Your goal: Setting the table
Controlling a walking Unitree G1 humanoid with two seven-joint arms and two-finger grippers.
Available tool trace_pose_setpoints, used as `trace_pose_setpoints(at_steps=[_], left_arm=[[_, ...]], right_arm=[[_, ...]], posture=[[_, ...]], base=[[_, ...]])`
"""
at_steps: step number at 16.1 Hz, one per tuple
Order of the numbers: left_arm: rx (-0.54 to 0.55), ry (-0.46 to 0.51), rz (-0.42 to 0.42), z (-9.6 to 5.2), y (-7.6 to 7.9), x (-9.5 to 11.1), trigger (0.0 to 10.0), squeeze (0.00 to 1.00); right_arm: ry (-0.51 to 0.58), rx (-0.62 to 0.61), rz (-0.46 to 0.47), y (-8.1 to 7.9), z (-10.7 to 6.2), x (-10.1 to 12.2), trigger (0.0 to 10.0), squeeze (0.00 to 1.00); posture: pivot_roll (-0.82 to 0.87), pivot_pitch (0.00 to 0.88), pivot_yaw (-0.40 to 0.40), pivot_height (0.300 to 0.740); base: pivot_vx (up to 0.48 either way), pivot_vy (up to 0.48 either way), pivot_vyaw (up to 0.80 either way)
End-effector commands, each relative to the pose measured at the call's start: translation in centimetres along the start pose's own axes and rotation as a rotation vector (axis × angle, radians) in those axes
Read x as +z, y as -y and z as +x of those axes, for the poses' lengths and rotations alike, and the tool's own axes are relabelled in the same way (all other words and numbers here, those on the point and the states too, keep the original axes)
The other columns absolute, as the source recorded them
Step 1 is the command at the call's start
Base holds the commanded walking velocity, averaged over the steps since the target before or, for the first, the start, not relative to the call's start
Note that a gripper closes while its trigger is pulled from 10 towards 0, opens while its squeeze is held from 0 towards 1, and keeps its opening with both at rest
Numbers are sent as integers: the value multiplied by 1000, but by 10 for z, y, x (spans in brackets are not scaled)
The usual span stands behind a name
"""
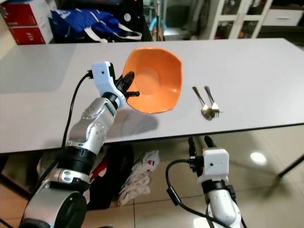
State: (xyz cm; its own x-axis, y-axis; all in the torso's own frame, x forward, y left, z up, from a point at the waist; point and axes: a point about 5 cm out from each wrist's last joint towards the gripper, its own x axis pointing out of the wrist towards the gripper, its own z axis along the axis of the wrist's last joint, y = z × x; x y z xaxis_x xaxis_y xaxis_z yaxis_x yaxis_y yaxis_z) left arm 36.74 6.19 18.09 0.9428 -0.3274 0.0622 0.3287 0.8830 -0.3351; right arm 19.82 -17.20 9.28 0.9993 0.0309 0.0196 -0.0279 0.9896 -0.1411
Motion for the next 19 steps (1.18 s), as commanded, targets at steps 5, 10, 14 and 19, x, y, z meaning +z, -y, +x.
trace_pose_setpoints(at_steps=[5,10,14,19], left_arm=[[-45,61,7,3,19,10,0,0],[-31,70,25,4,16,10,0,0],[-184,99,37,-1,42,19,0,0],[-102,-120,-320,9,32,3,0,0]], right_arm=[[-11,18,-6,0,0,4,10000,0],[-18,24,-5,-1,0,6,10000,0],[-19,27,-4,-2,-1,8,10000,0],[-32,34,-4,-3,0,2,10000,0]], posture=[[-92,14,23,740],[-86,17,23,740],[-87,22,24,740],[-93,19,24,740]], base=[[254,-404,476],[245,-409,0],[0,-106,0],[0,0,0]])
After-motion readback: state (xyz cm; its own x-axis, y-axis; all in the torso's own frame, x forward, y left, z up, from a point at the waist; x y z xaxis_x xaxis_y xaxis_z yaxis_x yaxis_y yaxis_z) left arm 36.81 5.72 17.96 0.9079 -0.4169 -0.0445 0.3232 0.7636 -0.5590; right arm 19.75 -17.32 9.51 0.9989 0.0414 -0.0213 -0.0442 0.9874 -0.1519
